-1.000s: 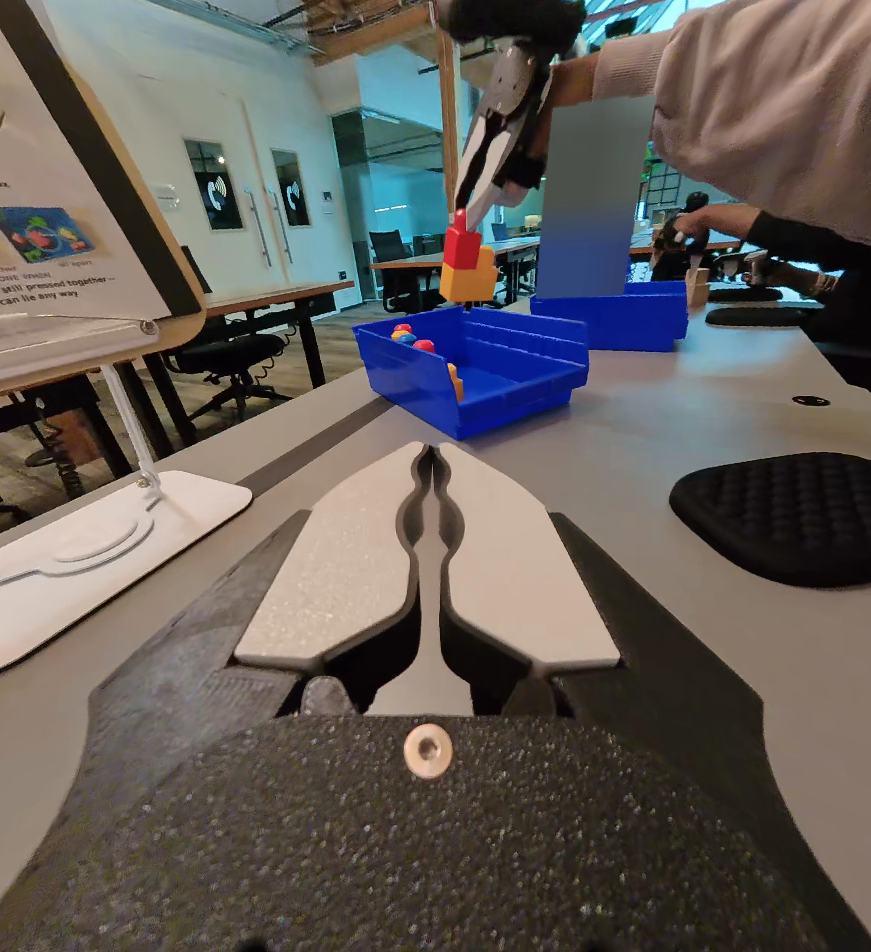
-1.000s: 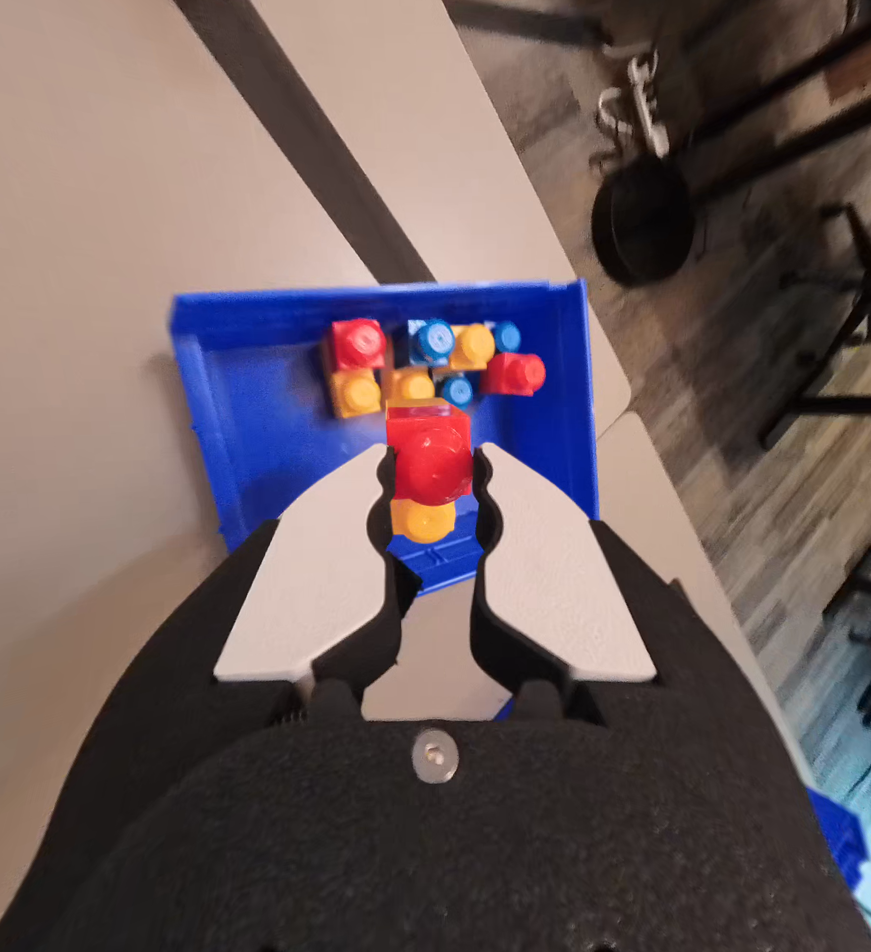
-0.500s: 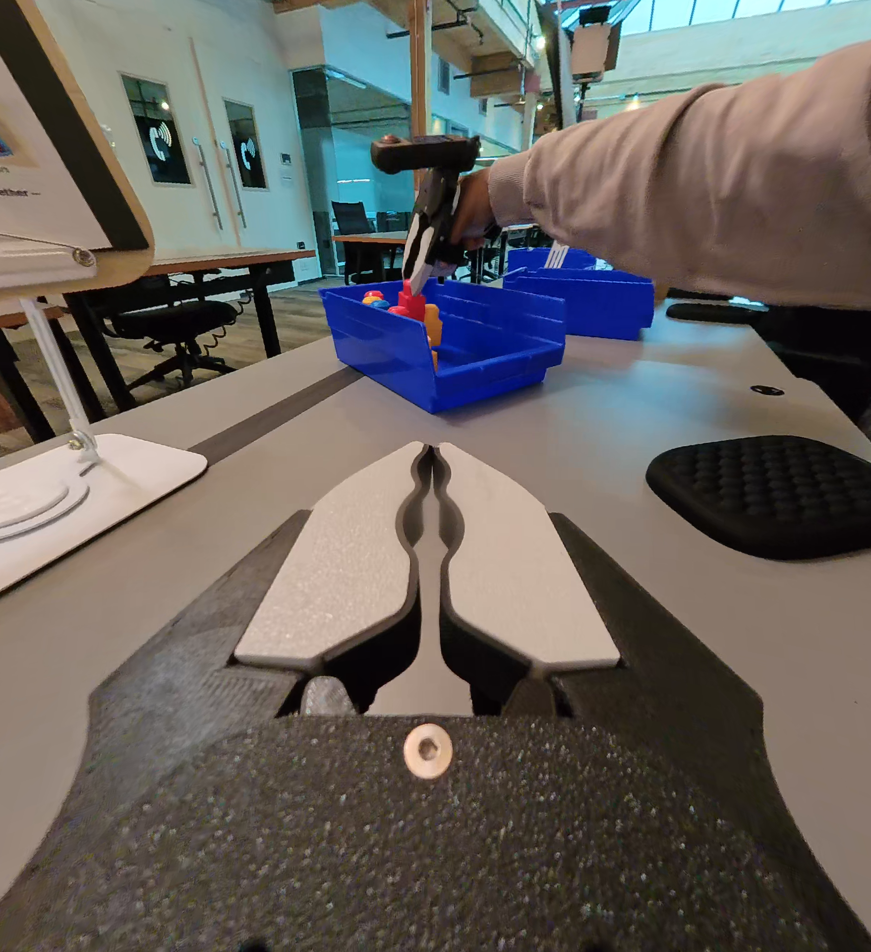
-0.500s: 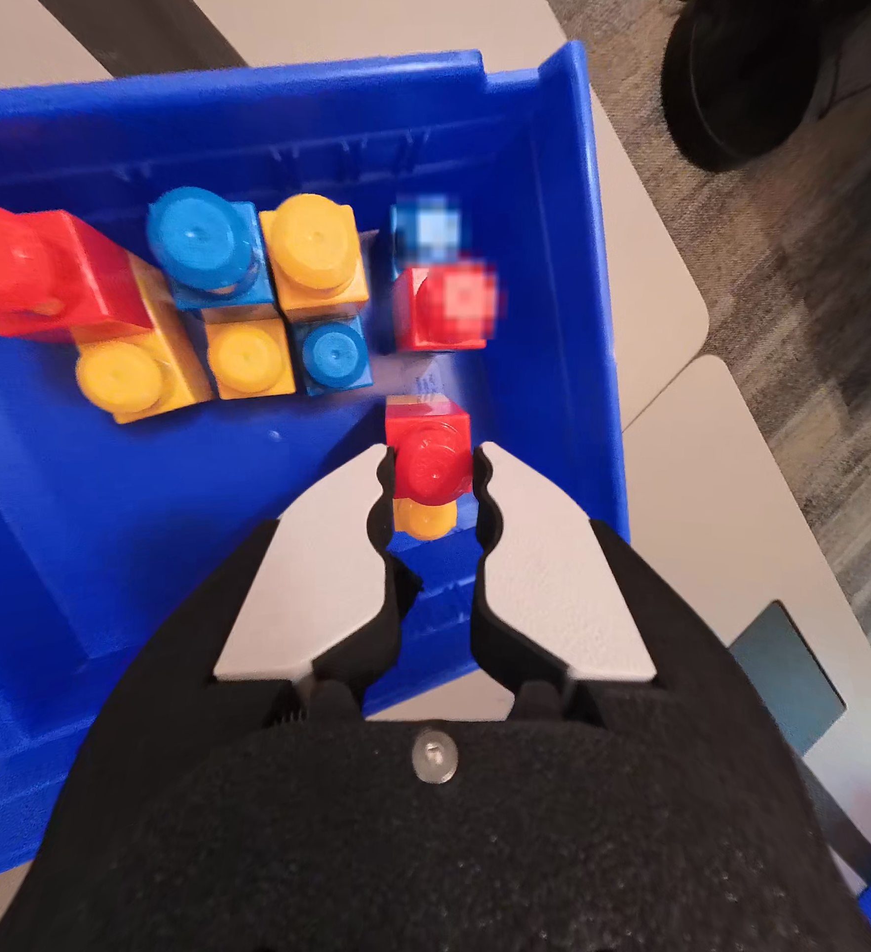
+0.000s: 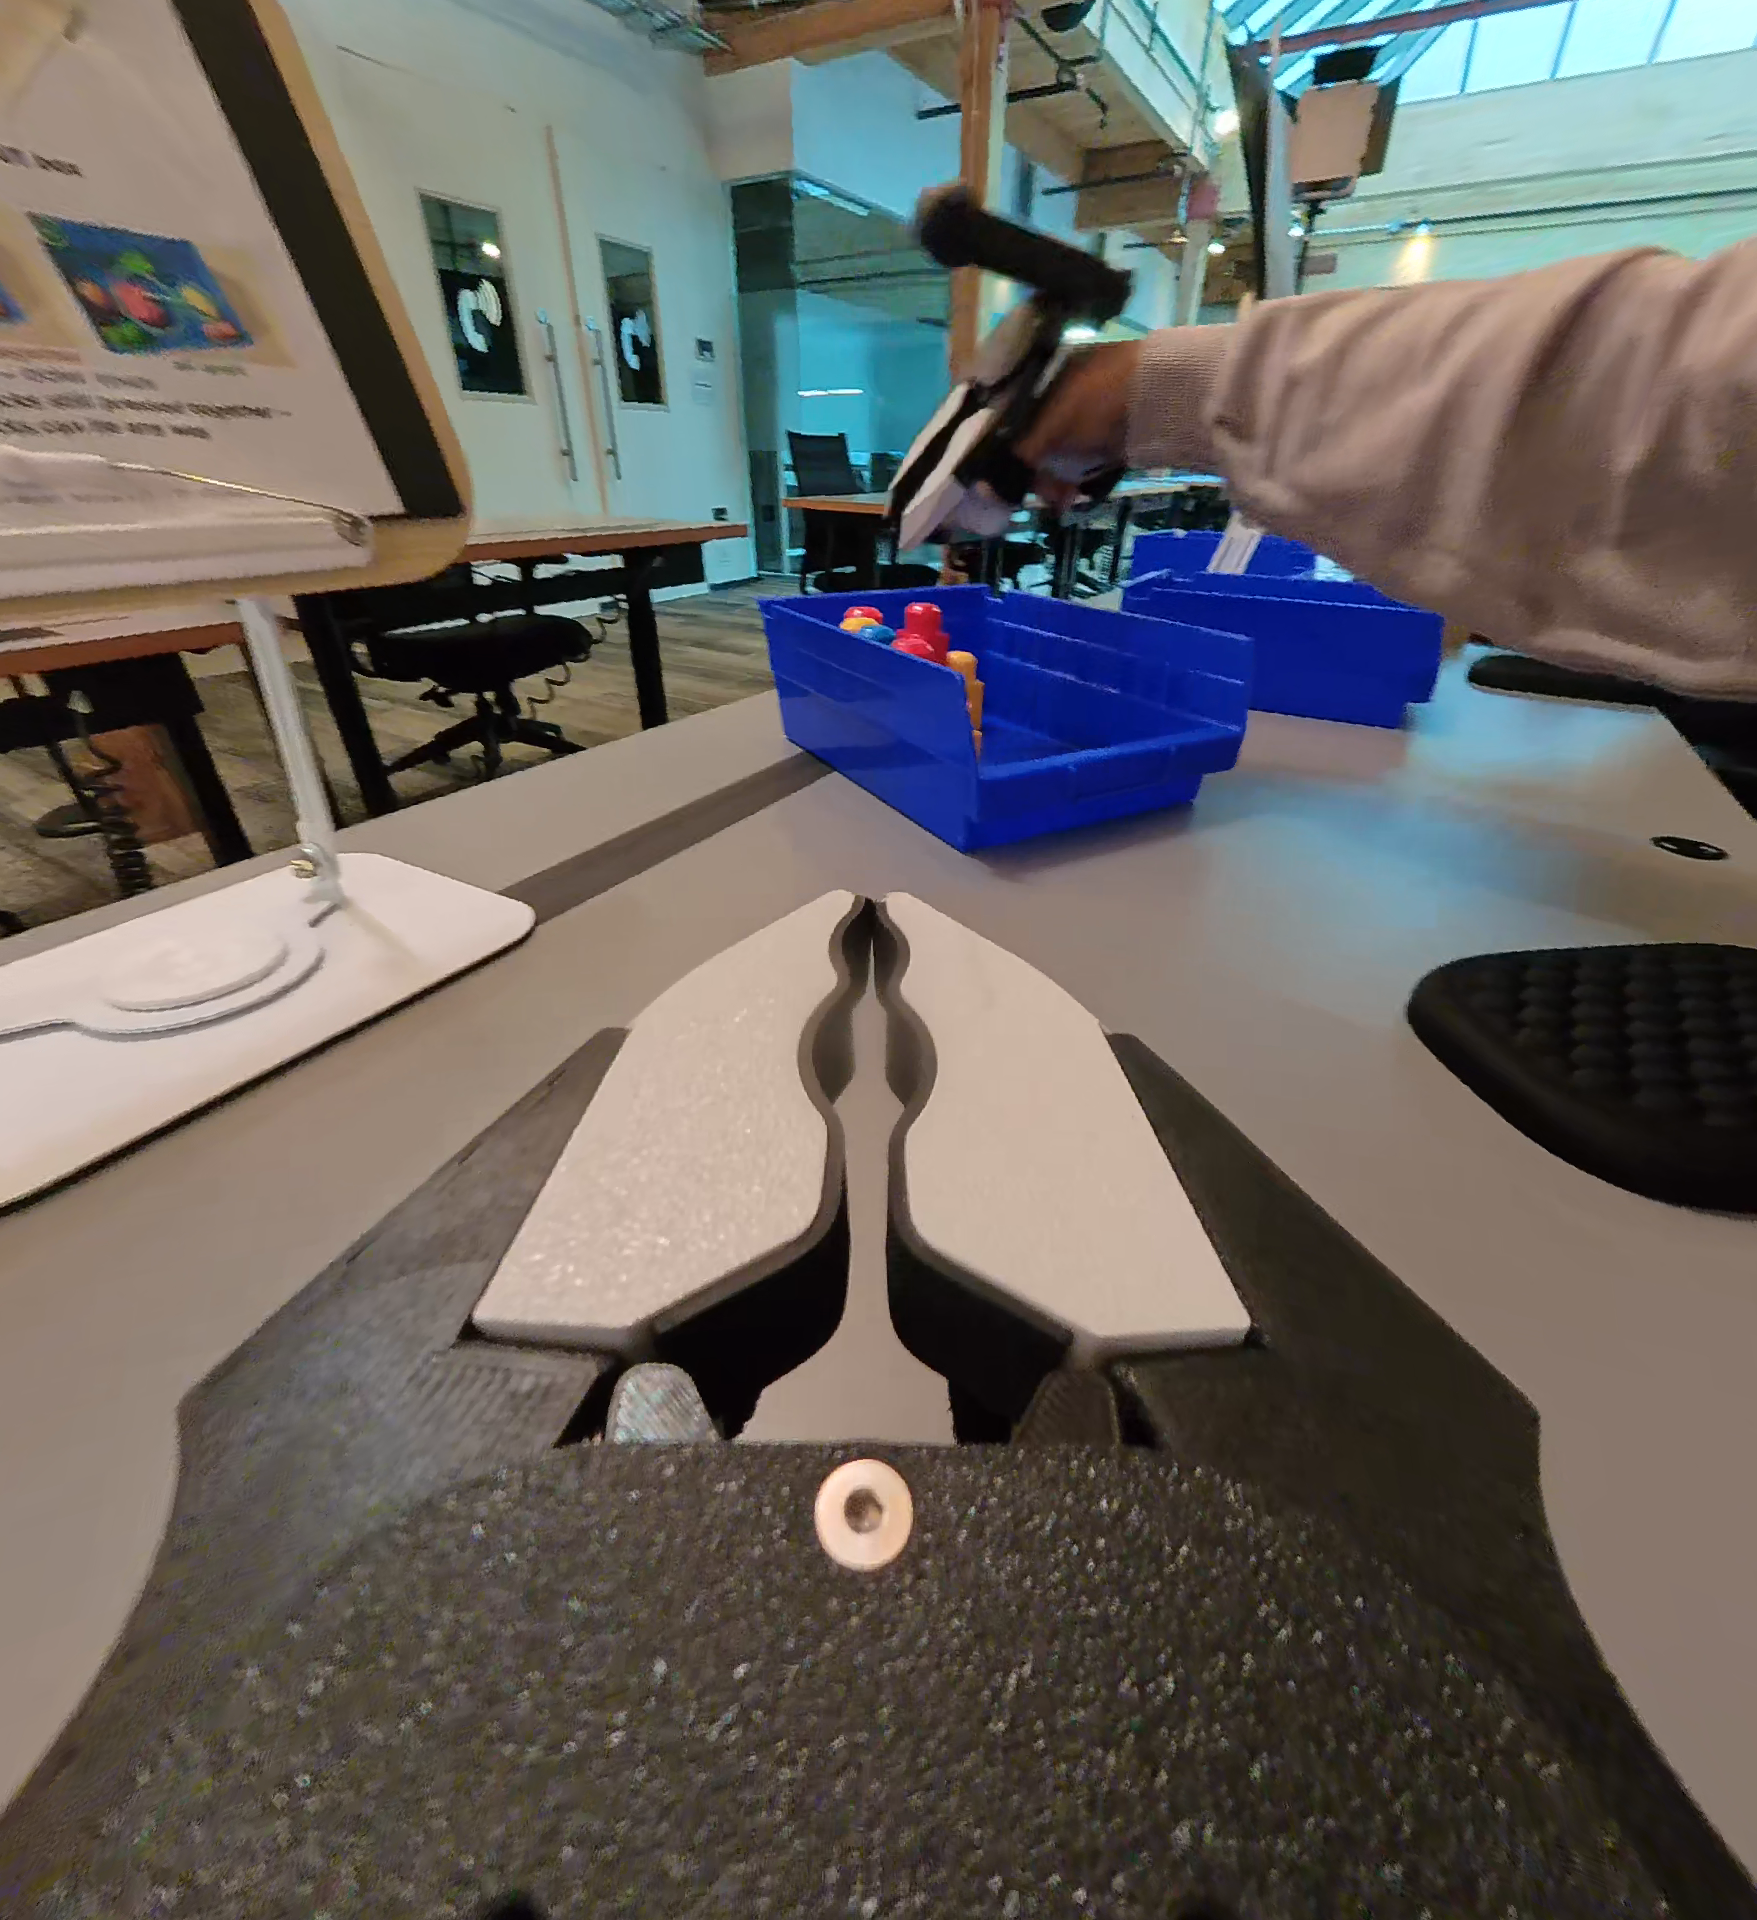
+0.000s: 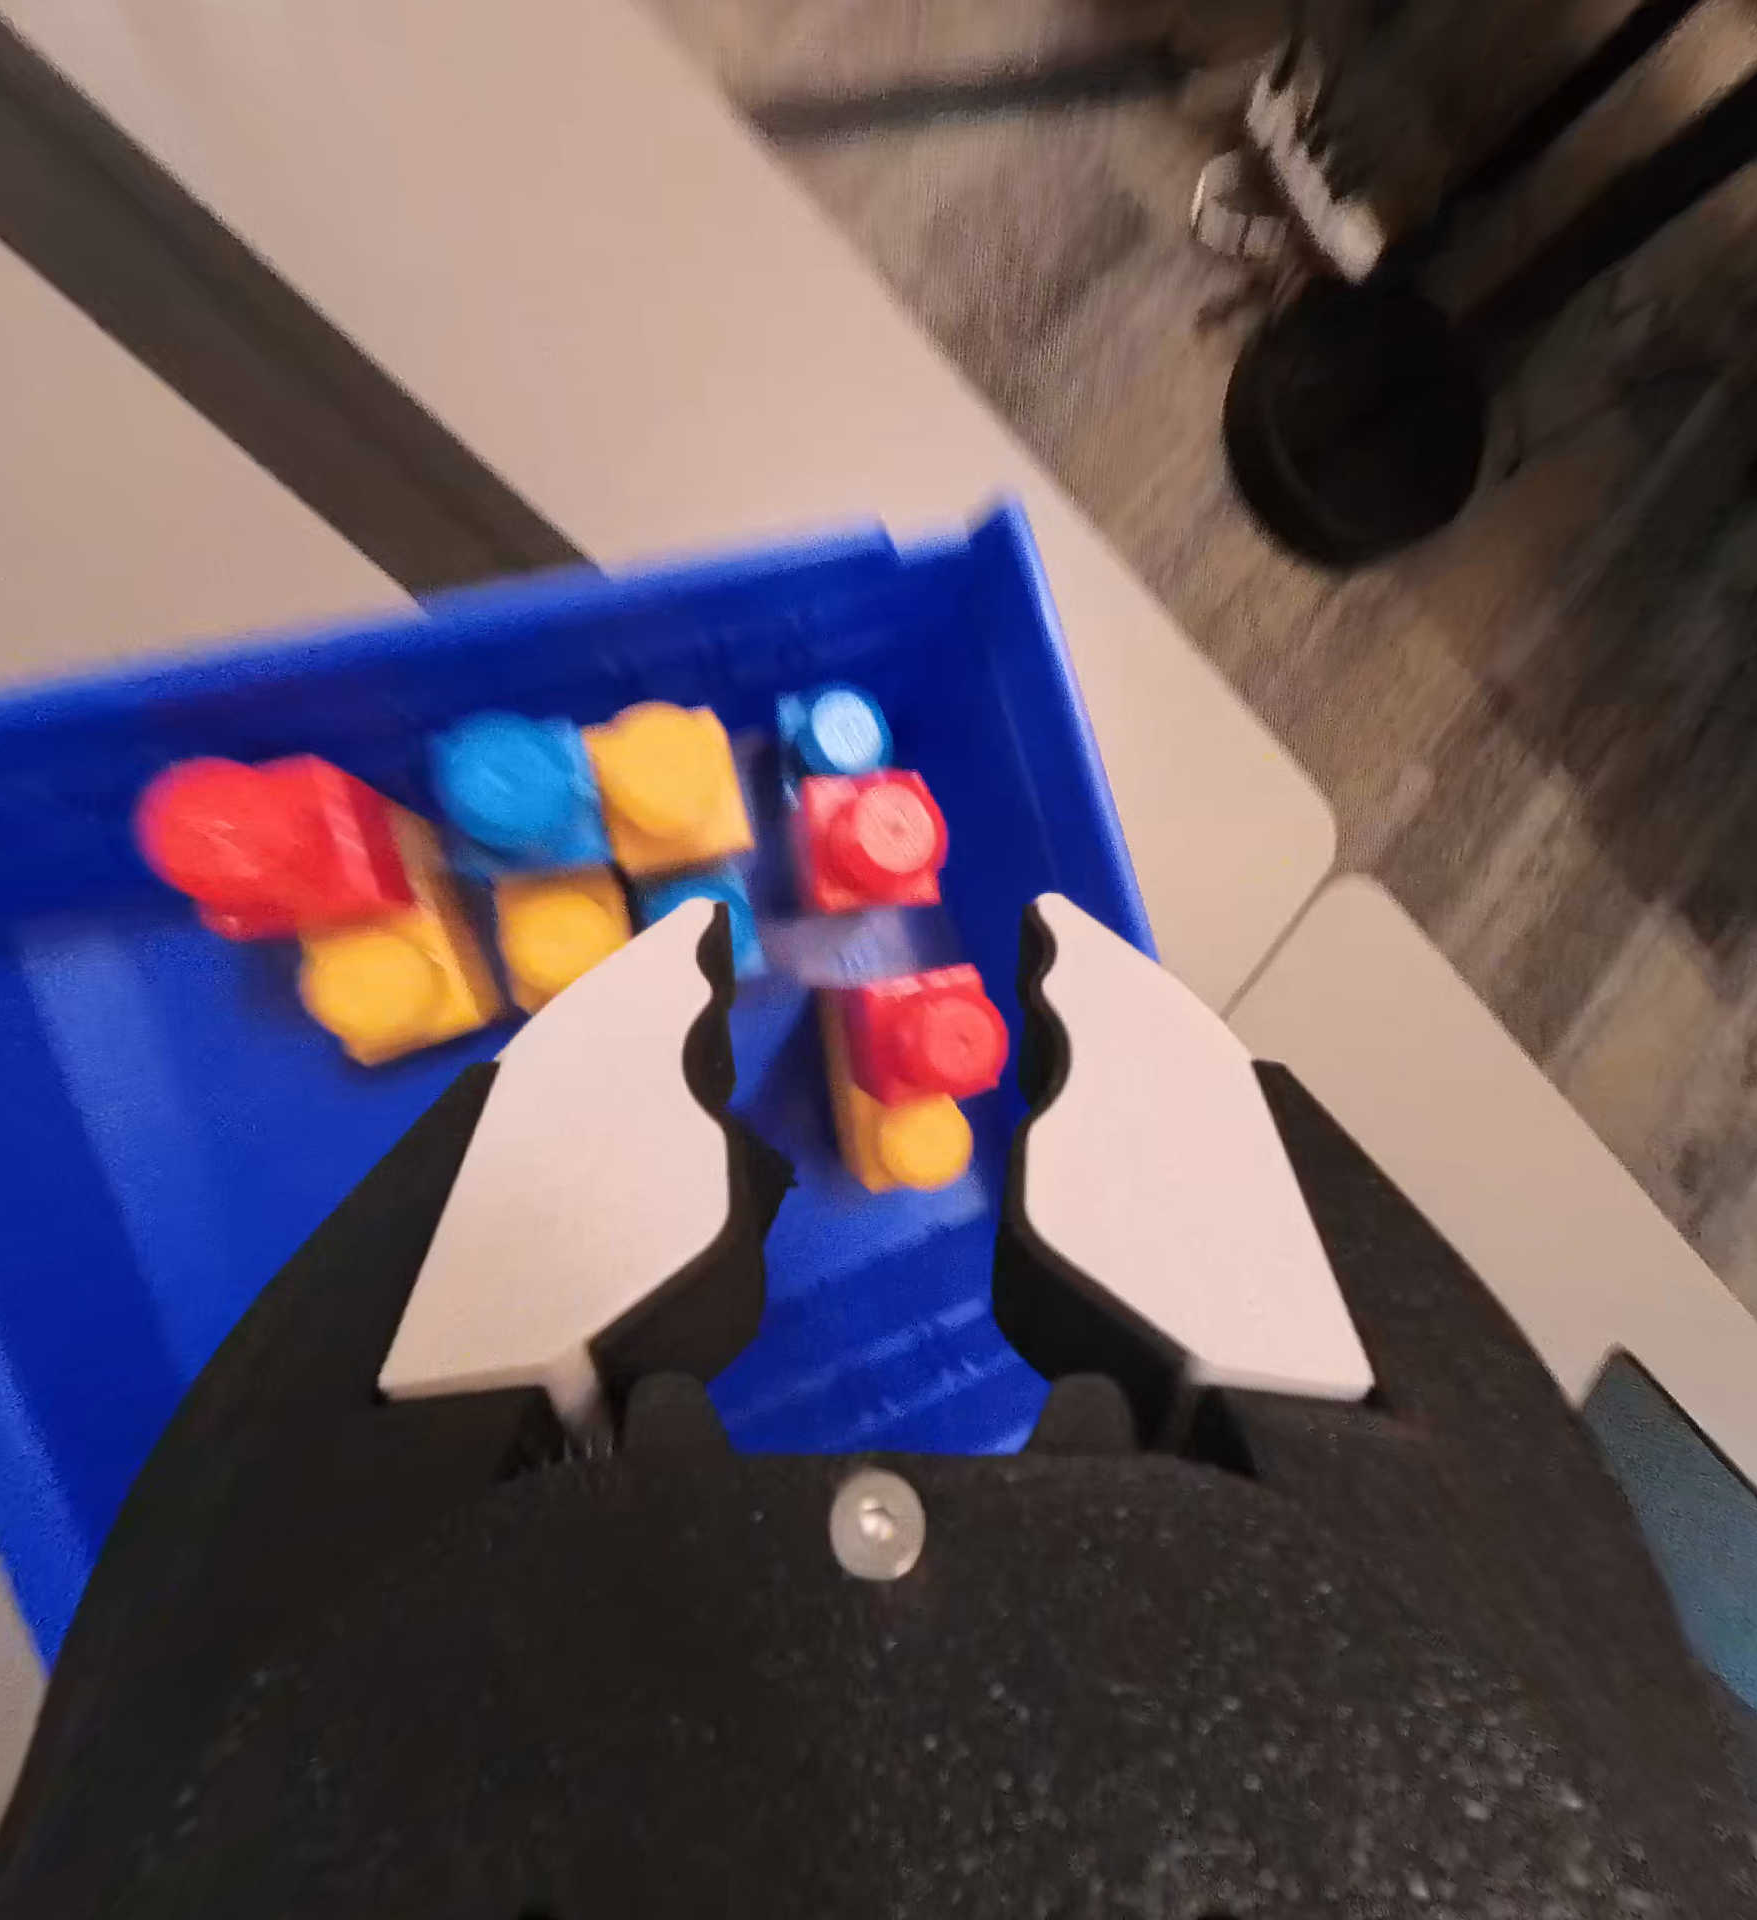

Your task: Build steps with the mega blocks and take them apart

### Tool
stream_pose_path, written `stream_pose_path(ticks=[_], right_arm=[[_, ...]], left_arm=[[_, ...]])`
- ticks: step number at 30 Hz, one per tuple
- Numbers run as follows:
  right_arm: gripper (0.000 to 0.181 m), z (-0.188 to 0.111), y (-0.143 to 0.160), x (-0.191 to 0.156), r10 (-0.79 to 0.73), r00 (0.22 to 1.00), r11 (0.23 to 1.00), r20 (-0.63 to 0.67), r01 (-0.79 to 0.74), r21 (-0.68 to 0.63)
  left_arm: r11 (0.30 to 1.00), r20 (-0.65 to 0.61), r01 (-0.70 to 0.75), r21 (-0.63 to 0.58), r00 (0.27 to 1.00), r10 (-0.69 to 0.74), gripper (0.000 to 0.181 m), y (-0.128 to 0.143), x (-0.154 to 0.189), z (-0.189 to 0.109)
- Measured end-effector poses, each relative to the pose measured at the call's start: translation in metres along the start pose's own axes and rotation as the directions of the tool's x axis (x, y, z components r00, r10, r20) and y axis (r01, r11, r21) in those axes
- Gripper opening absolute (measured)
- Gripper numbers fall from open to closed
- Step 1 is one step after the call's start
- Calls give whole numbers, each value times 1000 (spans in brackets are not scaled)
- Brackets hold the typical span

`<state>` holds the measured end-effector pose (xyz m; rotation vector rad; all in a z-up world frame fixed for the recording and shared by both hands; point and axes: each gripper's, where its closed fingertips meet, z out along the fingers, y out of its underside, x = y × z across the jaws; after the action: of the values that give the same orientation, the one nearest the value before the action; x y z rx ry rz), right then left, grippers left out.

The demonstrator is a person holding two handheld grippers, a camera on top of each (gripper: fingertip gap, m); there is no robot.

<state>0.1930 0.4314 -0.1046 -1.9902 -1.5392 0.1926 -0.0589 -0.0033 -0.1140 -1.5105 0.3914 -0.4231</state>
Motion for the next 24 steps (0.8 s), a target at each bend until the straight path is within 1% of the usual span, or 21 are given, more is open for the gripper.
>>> stream_pose_path(ticks=[1, 2, 4, 5, 7, 9, 11, 13, 15, 17, 19, 24], right_arm=[[50, -12, -15, -11, 15, 1000, 997, -24, -13, 77], [48, -25, -27, -27, 20, 999, 989, -47, -13, 144], [31, -47, -45, -62, 87, 989, 958, -120, -50, 282], [30, -56, -52, -85, 126, 983, 933, -130, -73, 353], [21, -69, -55, -124, 228, 960, 877, -166, -128, 464], [13, -71, -53, -164, 293, 941, 834, -172, -163, 526], [11, -66, -50, -201, 358, 927, 791, -111, -238, 563], [10, -55, -49, -239, 403, 915, 762, -29, -318, 563], [8, -47, -49, -272, 412, 911, 748, 5, -341, 569], [3, -39, -49, -295, 429, 903, 734, 17, -360, 576], [0, -30, -48, -311, 451, 892, 721, 34, -387, 575], [0, -20, -47, -317, 477, 878, 688, -33, -349, 636]], left_arm=[[1000, 26, -6, 7, 1000, 6, 0, -2, -3, -1], [1000, 54, -10, 14, 999, 9, 0, -4, -7, -3], [999, 106, -19, 31, 994, 16, 0, -9, -15, -6], [999, 128, -23, 39, 992, 18, 0, -12, -18, -8], [998, 162, -29, 55, 987, 19, 0, -16, -22, -10], [997, 188, -34, 68, 982, 21, 0, -20, -25, -13], [995, 220, -50, 84, 975, 31, 0, -26, -29, -17], [992, 257, -72, 104, 965, 43, 0, -35, -33, -23], [988, 292, -90, 127, 955, 49, 0, -43, -38, -29], [985, 320, -95, 141, 946, 46, 0, -50, -43, -35], [984, 341, -97, 147, 939, 42, 0, -55, -49, -41], [985, 427, -86, 149, 904, 14, 0, -64, -69, -63]])
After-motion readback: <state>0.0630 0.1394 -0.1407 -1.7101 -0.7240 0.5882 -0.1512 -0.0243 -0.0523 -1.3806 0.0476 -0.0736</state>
